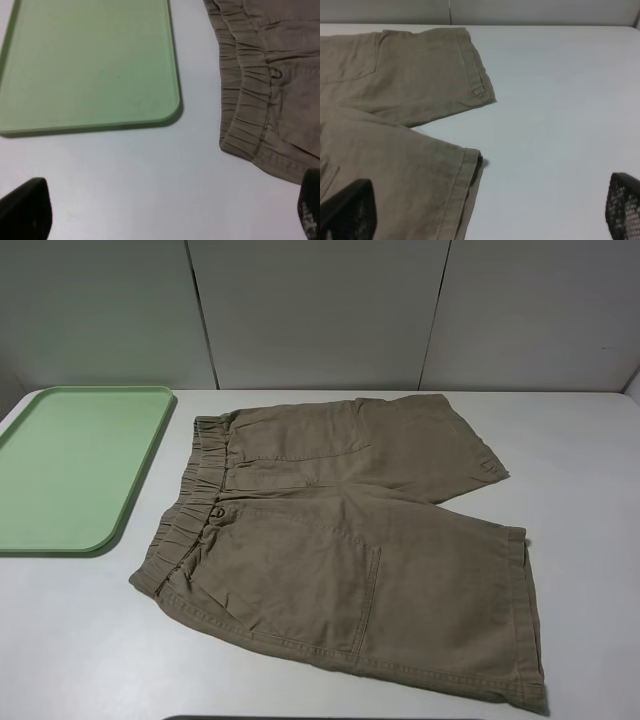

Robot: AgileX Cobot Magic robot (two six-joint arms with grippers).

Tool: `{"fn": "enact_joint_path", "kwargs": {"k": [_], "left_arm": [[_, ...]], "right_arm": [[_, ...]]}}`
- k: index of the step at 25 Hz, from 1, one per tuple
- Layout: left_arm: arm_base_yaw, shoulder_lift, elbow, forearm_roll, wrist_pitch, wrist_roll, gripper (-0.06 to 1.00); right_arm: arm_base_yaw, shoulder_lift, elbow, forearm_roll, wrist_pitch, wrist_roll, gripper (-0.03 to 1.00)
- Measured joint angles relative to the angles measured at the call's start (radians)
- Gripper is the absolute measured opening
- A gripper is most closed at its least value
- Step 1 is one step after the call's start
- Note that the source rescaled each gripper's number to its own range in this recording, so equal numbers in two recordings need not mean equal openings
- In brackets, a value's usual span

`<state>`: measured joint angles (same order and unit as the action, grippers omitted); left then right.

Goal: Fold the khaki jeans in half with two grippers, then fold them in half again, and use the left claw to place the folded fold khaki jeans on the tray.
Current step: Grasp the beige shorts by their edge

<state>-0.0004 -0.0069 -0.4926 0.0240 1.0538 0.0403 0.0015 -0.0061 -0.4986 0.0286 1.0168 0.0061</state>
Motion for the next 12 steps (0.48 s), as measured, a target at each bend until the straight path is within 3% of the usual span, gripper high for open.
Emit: {"fn": "enact_joint_path", "kwargs": {"k": [12], "left_arm": [[0.0,0.0,0.0,0.0,0.0,0.0,1.0]], "right_arm": [[0.0,0.0,0.0,0.0,0.0,0.0,1.0]]}}
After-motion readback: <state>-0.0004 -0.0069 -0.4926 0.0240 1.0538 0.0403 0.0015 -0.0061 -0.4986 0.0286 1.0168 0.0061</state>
